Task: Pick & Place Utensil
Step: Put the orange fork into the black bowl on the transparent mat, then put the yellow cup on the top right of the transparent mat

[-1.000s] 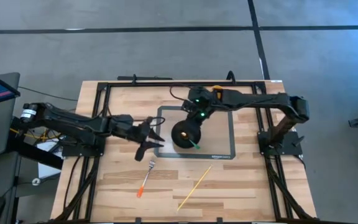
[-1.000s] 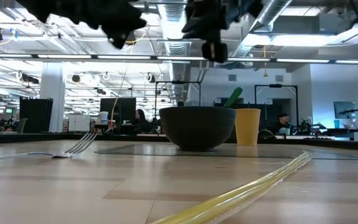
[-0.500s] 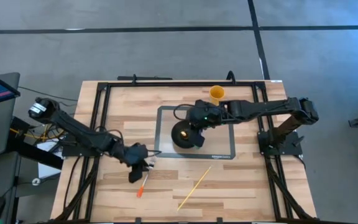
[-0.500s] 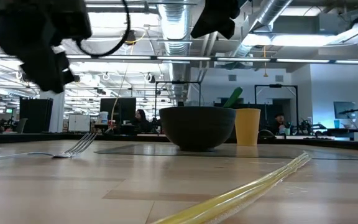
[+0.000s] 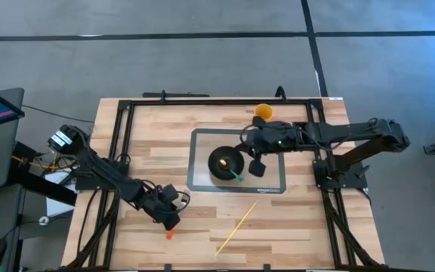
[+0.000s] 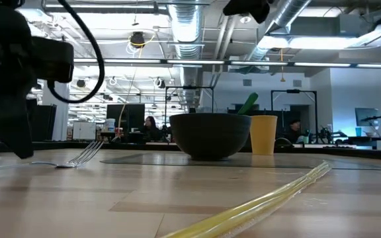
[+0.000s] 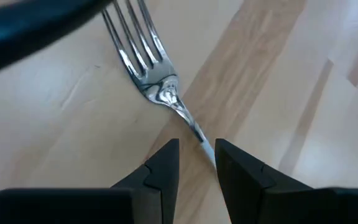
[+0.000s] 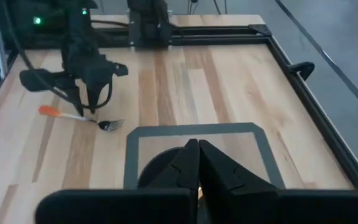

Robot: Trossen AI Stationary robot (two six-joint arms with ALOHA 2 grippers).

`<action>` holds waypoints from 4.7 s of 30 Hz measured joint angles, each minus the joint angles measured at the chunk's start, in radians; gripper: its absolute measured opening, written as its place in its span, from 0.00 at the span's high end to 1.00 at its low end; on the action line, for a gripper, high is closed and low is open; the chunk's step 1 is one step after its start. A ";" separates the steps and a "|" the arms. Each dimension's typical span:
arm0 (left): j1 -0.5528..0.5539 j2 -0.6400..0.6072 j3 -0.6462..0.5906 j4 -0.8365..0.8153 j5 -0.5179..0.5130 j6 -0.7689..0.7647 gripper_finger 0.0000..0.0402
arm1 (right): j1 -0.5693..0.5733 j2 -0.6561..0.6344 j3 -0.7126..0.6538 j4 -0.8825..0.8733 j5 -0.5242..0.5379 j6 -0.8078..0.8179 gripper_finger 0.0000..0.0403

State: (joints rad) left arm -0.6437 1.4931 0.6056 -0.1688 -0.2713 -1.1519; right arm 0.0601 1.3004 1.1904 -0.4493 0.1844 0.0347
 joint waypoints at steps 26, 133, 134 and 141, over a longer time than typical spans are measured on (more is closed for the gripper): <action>-0.006 0.092 0.001 0.073 -0.121 0.074 0.97 | -0.082 -0.024 -0.132 0.271 0.000 -0.130 1.00; 0.794 0.350 0.621 -0.199 0.508 0.972 0.79 | -0.158 -0.023 -0.132 0.007 -0.003 -0.139 1.00; 0.794 0.350 0.621 -0.194 0.508 0.972 0.79 | -0.158 -0.023 -0.132 0.007 -0.003 -0.139 1.00; 0.791 0.348 0.621 -0.114 0.508 0.972 0.79 | -0.158 -0.023 -0.132 0.008 -0.003 -0.139 1.00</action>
State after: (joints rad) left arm 0.1476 1.8408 1.2263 -0.2825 0.2363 -0.1799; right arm -0.0978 1.2773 1.0584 -0.4412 0.1818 -0.1047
